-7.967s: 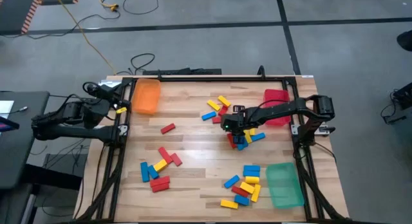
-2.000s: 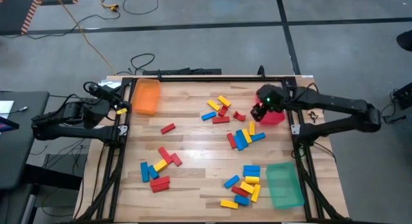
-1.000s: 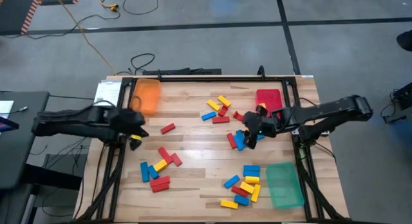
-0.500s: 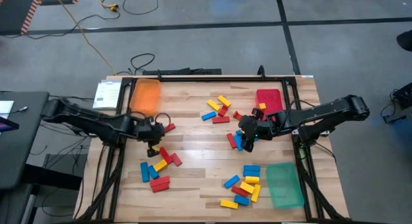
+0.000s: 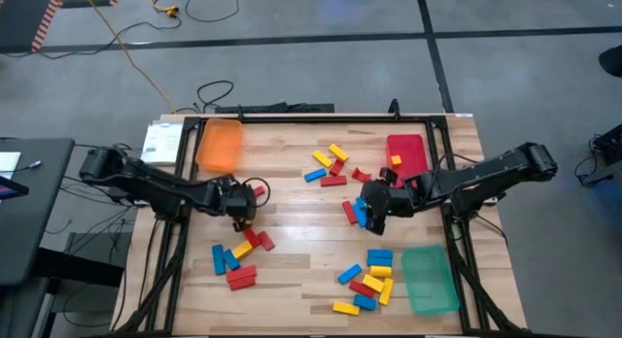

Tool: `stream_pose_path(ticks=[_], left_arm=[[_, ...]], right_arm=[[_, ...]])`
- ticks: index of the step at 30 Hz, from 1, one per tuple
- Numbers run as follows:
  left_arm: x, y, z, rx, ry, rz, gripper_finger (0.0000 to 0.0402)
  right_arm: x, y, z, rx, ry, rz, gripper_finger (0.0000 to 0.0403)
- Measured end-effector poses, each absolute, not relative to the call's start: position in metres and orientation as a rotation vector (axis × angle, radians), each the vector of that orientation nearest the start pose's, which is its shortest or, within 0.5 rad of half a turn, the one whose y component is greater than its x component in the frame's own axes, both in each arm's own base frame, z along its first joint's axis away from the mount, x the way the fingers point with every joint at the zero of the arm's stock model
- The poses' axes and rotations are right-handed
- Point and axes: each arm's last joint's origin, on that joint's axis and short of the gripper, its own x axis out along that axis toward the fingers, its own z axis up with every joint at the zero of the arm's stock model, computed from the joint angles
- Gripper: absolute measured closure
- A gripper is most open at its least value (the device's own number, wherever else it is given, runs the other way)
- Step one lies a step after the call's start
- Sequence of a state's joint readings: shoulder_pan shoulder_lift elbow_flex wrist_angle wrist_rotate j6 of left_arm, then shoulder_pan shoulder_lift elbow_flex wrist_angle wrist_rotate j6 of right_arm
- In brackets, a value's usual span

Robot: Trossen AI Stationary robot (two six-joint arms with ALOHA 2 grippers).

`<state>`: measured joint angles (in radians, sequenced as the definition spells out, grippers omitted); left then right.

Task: Sort blocks
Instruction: Put the red rectangle block into the green bin

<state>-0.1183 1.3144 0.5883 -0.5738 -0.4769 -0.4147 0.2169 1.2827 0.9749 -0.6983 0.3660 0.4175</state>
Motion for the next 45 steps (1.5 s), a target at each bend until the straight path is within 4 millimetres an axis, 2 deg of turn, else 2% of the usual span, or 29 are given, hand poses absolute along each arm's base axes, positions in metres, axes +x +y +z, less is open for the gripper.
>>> stream_pose_path(ticks=[5,10,16,19,23,29,33,38,45], left_arm=[[0.202,0.006,0.149,-0.006,1.165,0.605,0.0202],[0.201,0.021,0.14,-0.121,1.172,0.514,0.0203],[0.189,0.036,0.126,-0.231,1.15,0.448,0.0207],[0.19,0.037,0.129,-0.225,1.122,0.42,0.0232],[0.19,0.036,0.132,-0.209,1.108,0.381,0.0296],[0.191,0.034,0.134,-0.188,1.113,0.334,0.0302],[0.197,0.03,0.144,-0.182,1.074,0.27,0.0302],[0.208,0.023,0.176,-0.162,0.936,0.161,0.0302],[0.214,0.01,0.224,-0.07,0.725,0.065,0.0302]], right_arm=[[0.244,0.045,0.26,0.09,0.909,-0.326,0.0164],[0.244,0.047,0.26,0.088,0.905,-0.319,0.0164],[0.244,0.053,0.261,0.079,0.883,-0.296,0.0164],[0.244,0.056,0.262,0.061,0.873,-0.299,0.0164],[0.245,0.056,0.262,0.057,0.859,-0.302,0.0164],[0.252,0.058,0.268,0.03,0.772,-0.279,0.0164],[0.269,0.063,0.268,-0.044,0.675,-0.219,0.0164],[0.303,0.063,0.259,-0.136,0.544,-0.151,0.0164],[0.346,0.048,0.236,-0.196,0.397,-0.124,0.0164]])
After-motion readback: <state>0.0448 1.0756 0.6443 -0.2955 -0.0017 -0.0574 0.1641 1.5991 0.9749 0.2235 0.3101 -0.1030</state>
